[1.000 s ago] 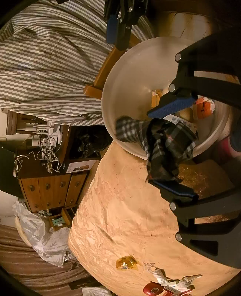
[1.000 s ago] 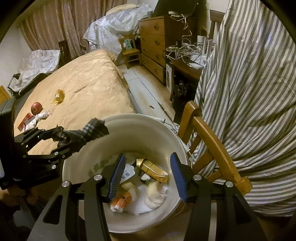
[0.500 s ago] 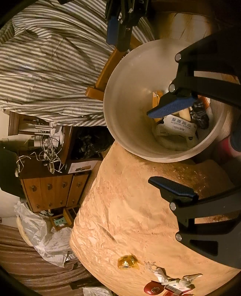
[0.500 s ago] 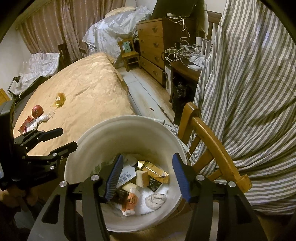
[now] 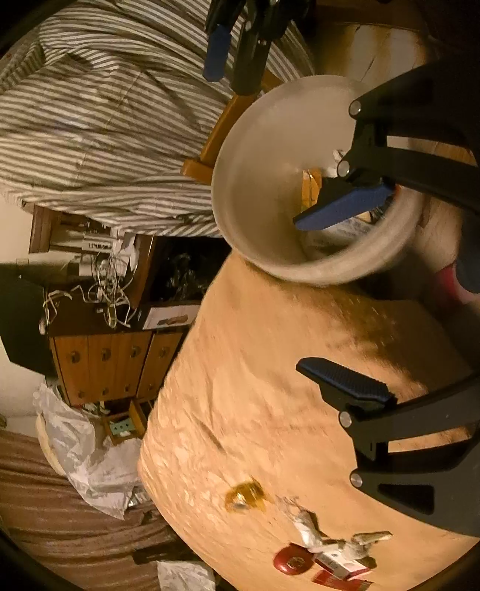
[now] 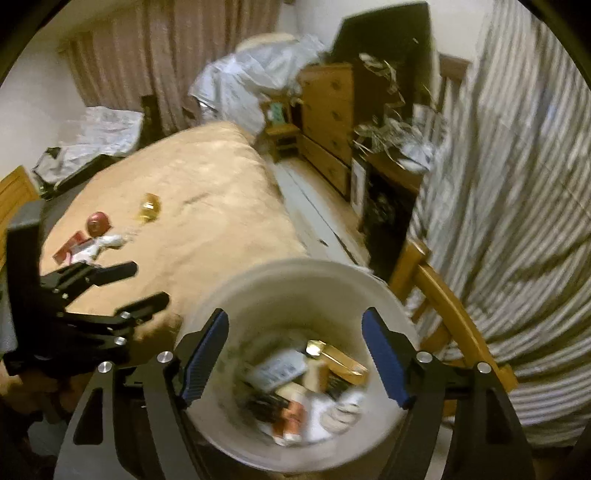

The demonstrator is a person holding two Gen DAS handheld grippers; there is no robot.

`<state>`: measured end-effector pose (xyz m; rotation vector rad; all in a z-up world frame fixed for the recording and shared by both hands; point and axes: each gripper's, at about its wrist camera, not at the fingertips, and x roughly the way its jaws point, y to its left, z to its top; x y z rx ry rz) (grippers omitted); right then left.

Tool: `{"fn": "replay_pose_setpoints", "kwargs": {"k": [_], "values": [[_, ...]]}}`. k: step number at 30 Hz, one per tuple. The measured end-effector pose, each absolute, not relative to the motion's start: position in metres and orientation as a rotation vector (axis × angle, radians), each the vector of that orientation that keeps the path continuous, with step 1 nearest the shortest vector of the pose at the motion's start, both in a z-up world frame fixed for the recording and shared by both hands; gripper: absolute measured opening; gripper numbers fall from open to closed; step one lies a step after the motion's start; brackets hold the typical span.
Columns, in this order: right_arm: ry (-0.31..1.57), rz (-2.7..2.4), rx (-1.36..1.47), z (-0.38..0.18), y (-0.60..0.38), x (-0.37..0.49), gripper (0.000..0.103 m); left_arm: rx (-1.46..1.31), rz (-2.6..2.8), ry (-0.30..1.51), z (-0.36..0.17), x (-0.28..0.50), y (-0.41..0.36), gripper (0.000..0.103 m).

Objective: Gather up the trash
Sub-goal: 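Move both open grippers back over the remaining trash on the bed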

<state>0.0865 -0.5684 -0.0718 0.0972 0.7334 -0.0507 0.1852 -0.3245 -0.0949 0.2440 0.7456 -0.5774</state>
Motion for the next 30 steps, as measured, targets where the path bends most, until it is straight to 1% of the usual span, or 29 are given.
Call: {"fn": "replay_pose_setpoints", "kwargs": {"k": [8, 16, 21, 25, 28, 30], "values": [[0.659, 0.140, 0.018, -0.069, -0.457, 0.114, 0.082, 0.174, -0.441, 0.764, -0.108, 0.196, -0.226, 0.068], [0.673, 0.300, -0.003, -0.087, -0.352, 0.150, 0.086, 0.068, -0.254, 0.811, -0.129, 0.213, -0.104, 0.068], [0.705, 0.353, -0.020, -0.103, -0.315, 0.164, 0.087, -0.092, -0.111, 0.867, -0.156, 0.241, -0.023, 0.068], [0.733, 0.365, -0.014, -0.116, -0.304, 0.177, 0.088, -0.192, -0.053, 0.905, -0.178, 0.263, 0.015, 0.068], [0.756, 0.373, -0.011, -0.127, -0.308, 0.190, 0.089, -0.205, -0.047, 0.904, -0.187, 0.278, 0.020, 0.077], [0.774, 0.381, -0.015, -0.136, -0.304, 0.198, 0.089, -0.217, -0.049, 0.897, -0.189, 0.288, 0.017, 0.079]]}}
